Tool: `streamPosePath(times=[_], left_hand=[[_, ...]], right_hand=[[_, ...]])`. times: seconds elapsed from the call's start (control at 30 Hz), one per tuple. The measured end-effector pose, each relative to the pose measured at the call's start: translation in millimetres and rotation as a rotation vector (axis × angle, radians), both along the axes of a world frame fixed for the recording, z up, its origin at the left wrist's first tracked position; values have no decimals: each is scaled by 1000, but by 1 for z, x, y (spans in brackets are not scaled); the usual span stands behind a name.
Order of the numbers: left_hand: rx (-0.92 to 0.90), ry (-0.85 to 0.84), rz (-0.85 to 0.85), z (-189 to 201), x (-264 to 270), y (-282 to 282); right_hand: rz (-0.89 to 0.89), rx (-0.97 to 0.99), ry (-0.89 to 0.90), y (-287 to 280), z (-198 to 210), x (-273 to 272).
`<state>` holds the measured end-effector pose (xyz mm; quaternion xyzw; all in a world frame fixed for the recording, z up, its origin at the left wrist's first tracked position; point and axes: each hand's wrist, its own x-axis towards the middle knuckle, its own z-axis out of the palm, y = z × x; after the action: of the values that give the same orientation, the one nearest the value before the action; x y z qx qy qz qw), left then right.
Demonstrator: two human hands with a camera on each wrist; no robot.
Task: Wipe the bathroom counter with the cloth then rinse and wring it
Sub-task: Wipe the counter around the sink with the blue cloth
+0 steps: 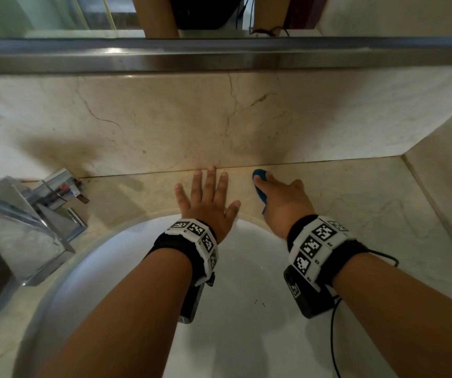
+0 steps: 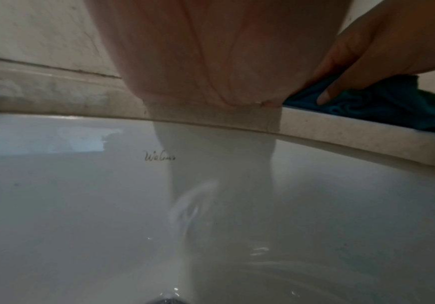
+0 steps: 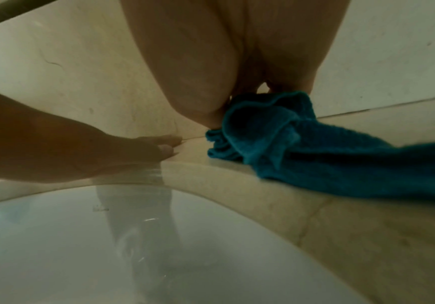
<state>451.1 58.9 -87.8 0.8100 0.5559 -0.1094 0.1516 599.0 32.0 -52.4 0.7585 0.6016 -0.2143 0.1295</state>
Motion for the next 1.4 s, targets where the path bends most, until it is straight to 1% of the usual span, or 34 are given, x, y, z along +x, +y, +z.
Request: streamPosePath(times=[0.07, 0.23, 0.33, 0.4, 0.47, 0.53, 0.63, 0.73, 0.83, 1.07, 1.17, 1.27, 1.4], left_hand=[[-5, 2, -1, 0, 0, 0], [-3, -10, -6, -1, -1, 0], [2, -7, -6, -1, 0, 0], [1, -7, 0, -1, 0, 0], [-6, -1, 4, 0, 1, 0], [-14, 10, 5, 1, 1, 0], [-20, 12, 11, 1, 1, 0], [-18, 26, 11, 1, 1, 0], [-30, 30, 11, 2, 1, 1], [-23, 9, 4, 0, 0, 1], [-23, 5, 1, 0, 0, 1], [-15, 3, 3, -1, 0, 1], [-28, 14, 12, 2, 2, 0]], right_hand=[[-14, -17, 21, 1, 2, 3], [-136, 5, -42, -1, -1, 23], [-139, -19, -45, 1, -2, 28], [-144, -19, -23, 1, -2, 20], [-97, 29, 11, 0, -1, 6], [-8, 92, 48, -1, 0, -9], [102, 121, 84, 1, -3, -21], [127, 143, 90, 1, -8, -16], [29, 131, 93, 4, -7, -3], [-204, 35, 25, -4, -8, 38], [-268, -2, 38, -9, -3, 42], [-223, -12, 54, -9, 2, 26], [-41, 37, 99, -12, 1, -15]])
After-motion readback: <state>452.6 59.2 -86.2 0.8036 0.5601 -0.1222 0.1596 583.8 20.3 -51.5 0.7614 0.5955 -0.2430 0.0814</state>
